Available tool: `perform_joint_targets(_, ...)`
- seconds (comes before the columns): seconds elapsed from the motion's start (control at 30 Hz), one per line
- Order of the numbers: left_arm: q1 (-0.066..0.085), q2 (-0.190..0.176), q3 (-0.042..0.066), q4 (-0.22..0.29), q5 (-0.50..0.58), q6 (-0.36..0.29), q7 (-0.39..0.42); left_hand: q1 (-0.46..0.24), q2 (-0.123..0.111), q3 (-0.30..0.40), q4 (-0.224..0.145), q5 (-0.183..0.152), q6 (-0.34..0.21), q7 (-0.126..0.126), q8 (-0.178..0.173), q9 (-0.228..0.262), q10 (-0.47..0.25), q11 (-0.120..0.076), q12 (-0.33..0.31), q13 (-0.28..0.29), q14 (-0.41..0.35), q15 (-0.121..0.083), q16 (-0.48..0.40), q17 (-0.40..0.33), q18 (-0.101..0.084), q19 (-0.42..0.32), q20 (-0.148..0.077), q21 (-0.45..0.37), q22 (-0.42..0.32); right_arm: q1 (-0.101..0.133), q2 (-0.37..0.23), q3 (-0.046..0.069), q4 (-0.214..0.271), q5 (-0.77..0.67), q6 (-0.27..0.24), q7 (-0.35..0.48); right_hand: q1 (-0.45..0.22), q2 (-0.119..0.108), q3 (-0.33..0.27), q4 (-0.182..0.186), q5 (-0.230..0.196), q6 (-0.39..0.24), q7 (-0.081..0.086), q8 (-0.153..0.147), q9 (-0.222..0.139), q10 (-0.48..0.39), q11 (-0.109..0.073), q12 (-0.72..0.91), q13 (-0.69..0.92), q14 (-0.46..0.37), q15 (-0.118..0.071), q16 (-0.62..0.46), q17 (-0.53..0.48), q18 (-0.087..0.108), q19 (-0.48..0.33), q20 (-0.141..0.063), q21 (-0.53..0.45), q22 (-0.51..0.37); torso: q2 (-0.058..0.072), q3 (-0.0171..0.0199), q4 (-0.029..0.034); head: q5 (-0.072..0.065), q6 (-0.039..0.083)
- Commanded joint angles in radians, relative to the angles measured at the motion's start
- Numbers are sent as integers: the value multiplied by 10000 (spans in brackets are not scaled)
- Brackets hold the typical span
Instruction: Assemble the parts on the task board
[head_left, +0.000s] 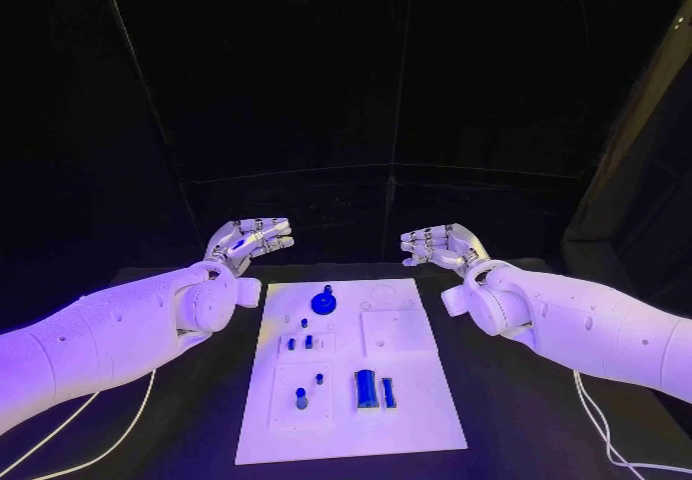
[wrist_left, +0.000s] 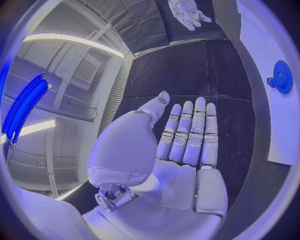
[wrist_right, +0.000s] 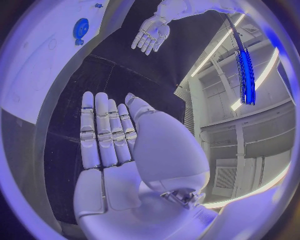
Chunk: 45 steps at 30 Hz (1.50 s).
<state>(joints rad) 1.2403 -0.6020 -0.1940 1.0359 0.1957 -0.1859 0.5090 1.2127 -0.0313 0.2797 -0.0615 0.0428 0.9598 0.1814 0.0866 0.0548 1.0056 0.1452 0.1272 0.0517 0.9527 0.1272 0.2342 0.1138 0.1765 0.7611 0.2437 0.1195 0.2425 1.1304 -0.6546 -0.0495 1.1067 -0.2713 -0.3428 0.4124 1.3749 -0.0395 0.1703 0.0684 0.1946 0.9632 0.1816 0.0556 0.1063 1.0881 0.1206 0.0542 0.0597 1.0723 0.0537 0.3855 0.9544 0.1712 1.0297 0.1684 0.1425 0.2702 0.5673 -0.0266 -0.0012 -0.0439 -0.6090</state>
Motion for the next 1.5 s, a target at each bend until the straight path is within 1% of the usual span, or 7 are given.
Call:
perform_joint_targets(0.03,-24,-42,41,122,-54,-103,0,-3955,313,-920,615,-428,-3127,-591,-866,-548,-3277,-473,-413,-517,-3106,-417,-765,-373,-529,-2481,-794,-398,-790,-19,-66,12,151,40,-137,-3,-4477,395,-563,-684,-633,-3134,-589,-556,-348,-3541,-393,-542,-597,-3488,-537,-1257,-3105,-514,-3351,-548,-460,-881,-32,34,-7,61,-2)
perform_joint_targets(0.3,-445,-432,467,1292,-480,-1390,25,-6185,313,-1433,615,-428,-4891,-923,-866,-548,-5123,-740,-1272,-517,-4858,-1272,-1193,-1138,-795,-3876,-1239,-1195,-1236,-244,-407,151,1438,808,-1325,307,-6969,395,-870,-684,-988,-4886,-918,-556,-1063,-5512,-1206,-542,-597,-5440,-537,-1956,-4837,-746,-5220,-854,-724,-1370,-226,260,12,430,88)
perform_joint_targets(0.33,-528,-508,551,1522,-564,-1643,30,-6444,313,-1494,615,-428,-5096,-962,-866,-548,-5340,-1452,-1272,-517,-5062,-1272,-1247,-1138,-795,-4038,-1292,-1195,-1287,-289,-474,178,1691,959,-1558,368,-7232,395,-898,-684,-1025,-5068,-953,-556,-1063,-5719,-1206,-542,-597,-5642,-537,-2031,-5019,-793,-5417,-885,-1425,-1422,-231,265,12,438,90)
perform_joint_targets(0.47,-929,-879,955,2635,-970,-2865,53,-7312,313,-1690,615,-428,-5787,-1093,-866,-548,-6059,-1452,-1272,-517,-5746,-1272,-1415,-1138,-899,-4586,-1469,-1195,-1461,-493,-784,304,2860,1656,-2636,649,-8219,395,-1703,-684,-1165,-5761,-1083,-556,-1063,-6505,-1206,-542,-597,-6413,-537,-2307,-5705,-902,-6157,-1684,-1425,-1616,-231,266,12,439,90)
perform_joint_targets(0.5,-1085,-1024,1113,3069,-1128,-3343,62,-7591,313,-1756,615,-428,-6008,-1814,-866,-548,-6291,-1452,-1272,-517,-5963,-1272,-1460,-1138,-966,-4762,-1525,-1195,-1518,-559,-884,345,3239,1881,-2986,741,-8532,395,-1703,-684,-1211,-5982,-1816,-556,-1063,-6754,-1206,-542,-597,-6660,-537,-2395,-5925,-902,-6388,-1684,-1425,-1679,-231,266,12,439,90)
perform_joint_targets(0.8,-1767,-1655,1803,4964,-1819,-5426,102,-8976,313,-2055,615,-428,-7100,-1814,-866,-548,-7441,-1452,-1272,-517,-7050,-1272,-2342,-1138,-1765,-5623,-2437,-1195,-2425,-793,-1238,488,4573,2677,-4216,1062,-10108,395,-1703,-684,-1946,-7081,-1816,-556,-1063,-8001,-1206,-542,-597,-7884,-537,-2833,-7017,-1712,-7570,-1684,-1425,-1988,-231,266,12,439,90)
perform_joint_targets(1.5,-1903,-1780,1940,5341,-1957,-5841,110,-10788,313,-2797,615,-428,-8539,-1814,-866,-548,-8948,-1452,-1272,-517,-8479,-1272,-2342,-1138,-1765,-6749,-2437,-1195,-2425,-804,-1254,495,4633,2713,-4272,1076,-12182,395,-1703,-684,-1946,-8540,-1816,-556,-1063,-9649,-1206,-542,-597,-9503,-537,-3855,-8463,-1712,-9134,-1684,-1425,-2702,-231,266,12,439,90)
